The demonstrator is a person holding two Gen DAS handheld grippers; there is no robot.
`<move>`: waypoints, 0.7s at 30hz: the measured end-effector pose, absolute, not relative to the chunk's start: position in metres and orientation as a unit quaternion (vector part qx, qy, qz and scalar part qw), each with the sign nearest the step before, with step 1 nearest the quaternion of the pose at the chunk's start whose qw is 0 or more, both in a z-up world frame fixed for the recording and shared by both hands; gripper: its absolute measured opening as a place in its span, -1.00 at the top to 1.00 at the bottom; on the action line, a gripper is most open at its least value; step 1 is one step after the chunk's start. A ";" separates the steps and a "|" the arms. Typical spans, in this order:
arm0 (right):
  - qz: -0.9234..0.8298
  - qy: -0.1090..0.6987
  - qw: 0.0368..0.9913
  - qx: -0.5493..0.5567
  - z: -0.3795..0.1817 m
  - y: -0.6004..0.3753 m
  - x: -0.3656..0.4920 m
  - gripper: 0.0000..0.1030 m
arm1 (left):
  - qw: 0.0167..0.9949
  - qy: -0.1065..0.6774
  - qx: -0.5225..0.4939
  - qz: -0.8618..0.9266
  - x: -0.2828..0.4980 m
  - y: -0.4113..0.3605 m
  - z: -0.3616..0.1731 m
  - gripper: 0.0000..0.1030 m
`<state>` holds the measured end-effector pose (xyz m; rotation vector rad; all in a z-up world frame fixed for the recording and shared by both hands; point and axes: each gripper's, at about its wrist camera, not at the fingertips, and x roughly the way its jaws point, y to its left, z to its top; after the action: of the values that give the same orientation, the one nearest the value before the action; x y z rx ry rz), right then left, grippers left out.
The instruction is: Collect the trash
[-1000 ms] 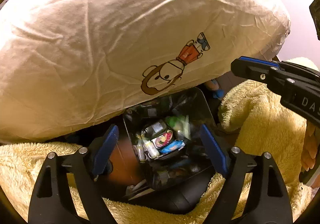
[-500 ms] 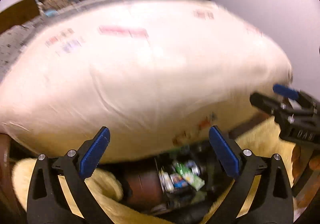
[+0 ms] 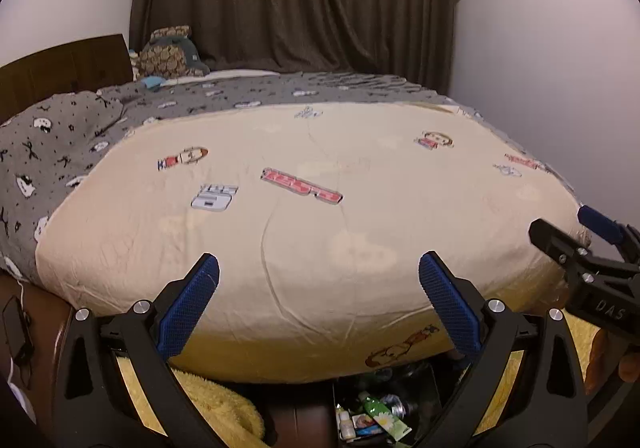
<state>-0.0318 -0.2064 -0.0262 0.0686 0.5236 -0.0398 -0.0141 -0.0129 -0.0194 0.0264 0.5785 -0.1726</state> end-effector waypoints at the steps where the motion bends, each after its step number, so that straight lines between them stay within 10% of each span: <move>1: -0.022 0.257 0.966 0.034 -0.024 -0.205 -0.032 -0.93 | 0.956 0.281 0.010 -0.087 -0.015 -0.013 -0.017 -0.84; 21: -0.051 0.231 0.971 0.020 -0.015 -0.200 -0.038 -0.93 | 0.963 0.258 0.020 -0.073 -0.021 -0.017 -0.006 -0.84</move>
<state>-0.0380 -0.2004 -0.0149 0.0406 0.4670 -0.1033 -0.0211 -0.0171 -0.0061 0.0414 0.5226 -0.1469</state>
